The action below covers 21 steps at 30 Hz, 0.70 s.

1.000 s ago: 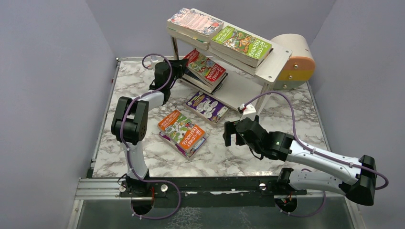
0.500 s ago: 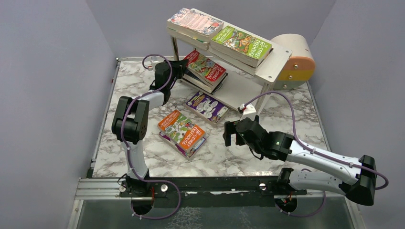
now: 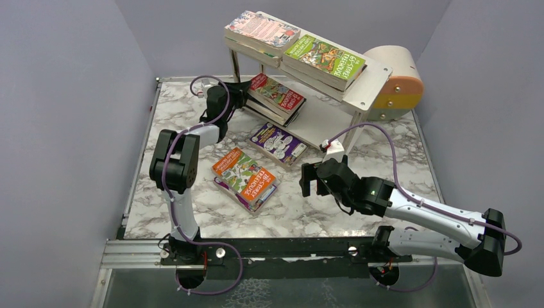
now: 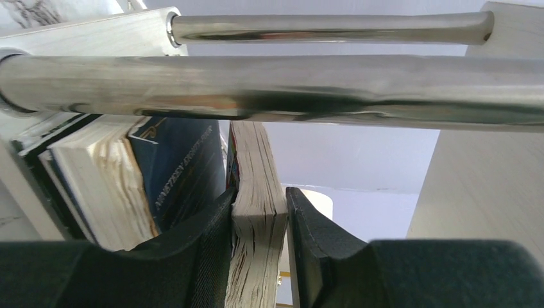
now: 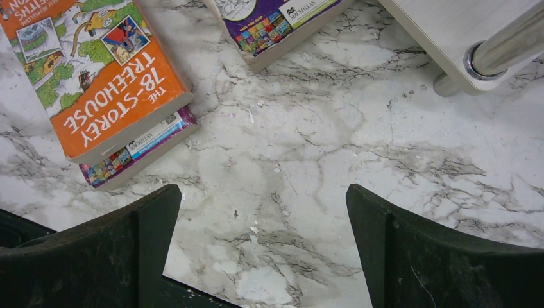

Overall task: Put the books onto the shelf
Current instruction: Place the book on the shelf.

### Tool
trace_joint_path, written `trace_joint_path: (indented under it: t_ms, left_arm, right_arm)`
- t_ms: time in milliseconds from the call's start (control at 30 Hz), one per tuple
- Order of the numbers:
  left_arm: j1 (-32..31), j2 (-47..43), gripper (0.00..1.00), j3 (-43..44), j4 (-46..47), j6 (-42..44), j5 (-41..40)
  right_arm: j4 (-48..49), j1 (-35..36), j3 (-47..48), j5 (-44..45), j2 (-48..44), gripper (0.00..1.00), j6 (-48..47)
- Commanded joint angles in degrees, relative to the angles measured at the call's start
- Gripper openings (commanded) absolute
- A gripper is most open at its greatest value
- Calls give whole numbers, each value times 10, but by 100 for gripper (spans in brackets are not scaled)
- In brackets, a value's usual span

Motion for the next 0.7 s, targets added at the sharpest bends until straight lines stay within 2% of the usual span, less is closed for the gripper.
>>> trace_joint_path:
  t_ms: [0, 667]
  left_arm:
    - [10, -20, 28, -12, 33, -9, 5]
    - [36, 7, 42, 12, 27, -10, 47]
  right_arm:
    - [1, 3, -2, 19, -4, 100, 10]
    - [4, 3, 6, 17, 13, 100, 12]
